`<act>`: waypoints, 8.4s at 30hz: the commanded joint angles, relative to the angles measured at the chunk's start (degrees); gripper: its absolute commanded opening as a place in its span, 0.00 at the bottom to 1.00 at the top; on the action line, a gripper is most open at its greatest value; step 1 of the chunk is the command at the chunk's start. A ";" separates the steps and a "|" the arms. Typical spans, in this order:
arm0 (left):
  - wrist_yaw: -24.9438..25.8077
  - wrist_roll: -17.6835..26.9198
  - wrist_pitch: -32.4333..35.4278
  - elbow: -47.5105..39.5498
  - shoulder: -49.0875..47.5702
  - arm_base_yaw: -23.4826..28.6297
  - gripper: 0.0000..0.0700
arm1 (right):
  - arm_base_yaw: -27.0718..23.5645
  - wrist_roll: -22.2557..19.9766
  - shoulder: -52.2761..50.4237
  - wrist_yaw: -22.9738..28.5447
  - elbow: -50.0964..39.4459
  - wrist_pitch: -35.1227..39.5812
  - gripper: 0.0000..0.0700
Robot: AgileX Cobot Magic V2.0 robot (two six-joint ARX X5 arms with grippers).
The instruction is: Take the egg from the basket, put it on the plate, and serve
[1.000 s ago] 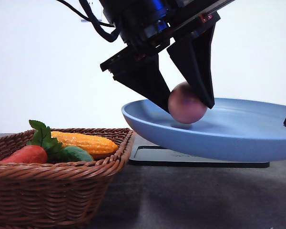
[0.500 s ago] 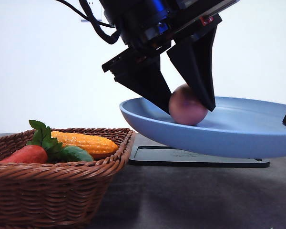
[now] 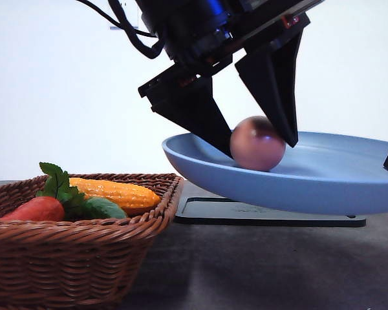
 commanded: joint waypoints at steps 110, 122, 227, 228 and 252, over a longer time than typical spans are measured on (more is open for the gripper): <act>-19.24 4.16 3.06 -27.83 -50.59 29.63 0.00 | 23.96 -7.07 -3.58 40.87 10.09 18.99 0.00; -19.14 -7.04 7.71 -43.35 -64.81 28.85 0.00 | 25.73 -2.19 -6.18 41.66 -10.95 36.43 0.00; -1.64 7.23 18.23 -67.63 -90.53 59.21 0.00 | 20.15 -14.68 -23.77 52.38 -16.51 36.93 0.00; -1.64 7.23 18.23 -67.63 -90.53 59.21 0.00 | 18.70 -14.97 -26.51 52.16 -17.65 36.92 0.00; -1.64 7.23 18.23 -67.63 -90.53 59.21 0.00 | -2.90 -15.54 -54.09 32.59 -33.11 29.96 0.00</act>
